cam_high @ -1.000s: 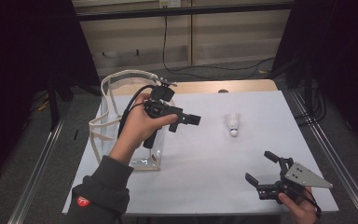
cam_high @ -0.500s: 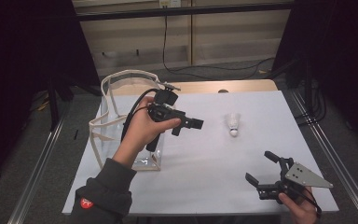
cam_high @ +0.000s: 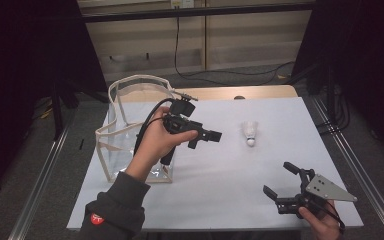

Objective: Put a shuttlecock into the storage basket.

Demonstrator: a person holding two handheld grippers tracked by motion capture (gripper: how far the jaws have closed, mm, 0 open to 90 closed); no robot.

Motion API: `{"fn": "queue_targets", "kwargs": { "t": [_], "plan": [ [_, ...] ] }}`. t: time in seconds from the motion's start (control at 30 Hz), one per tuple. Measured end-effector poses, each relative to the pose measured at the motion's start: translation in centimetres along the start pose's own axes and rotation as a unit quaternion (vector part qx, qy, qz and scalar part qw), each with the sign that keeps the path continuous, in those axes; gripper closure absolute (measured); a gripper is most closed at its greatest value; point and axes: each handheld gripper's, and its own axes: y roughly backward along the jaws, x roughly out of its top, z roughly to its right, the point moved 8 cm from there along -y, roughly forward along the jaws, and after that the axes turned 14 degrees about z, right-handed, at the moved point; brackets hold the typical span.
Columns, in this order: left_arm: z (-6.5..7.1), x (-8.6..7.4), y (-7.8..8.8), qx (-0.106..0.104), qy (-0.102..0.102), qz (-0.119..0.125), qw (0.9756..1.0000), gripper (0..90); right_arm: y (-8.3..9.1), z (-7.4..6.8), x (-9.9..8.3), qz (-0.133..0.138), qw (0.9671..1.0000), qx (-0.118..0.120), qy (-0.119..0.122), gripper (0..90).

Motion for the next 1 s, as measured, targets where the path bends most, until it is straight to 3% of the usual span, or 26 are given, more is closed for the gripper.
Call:
{"fn": "queue_targets", "kwargs": {
  "t": [1.0],
  "plan": [
    [0.0,-2.6,-2.3,0.006,0.001,-0.004,1.0000,12.4,0.0,0.0,0.0,0.000,1.0000,0.000,0.002,0.1]
  ]
}}
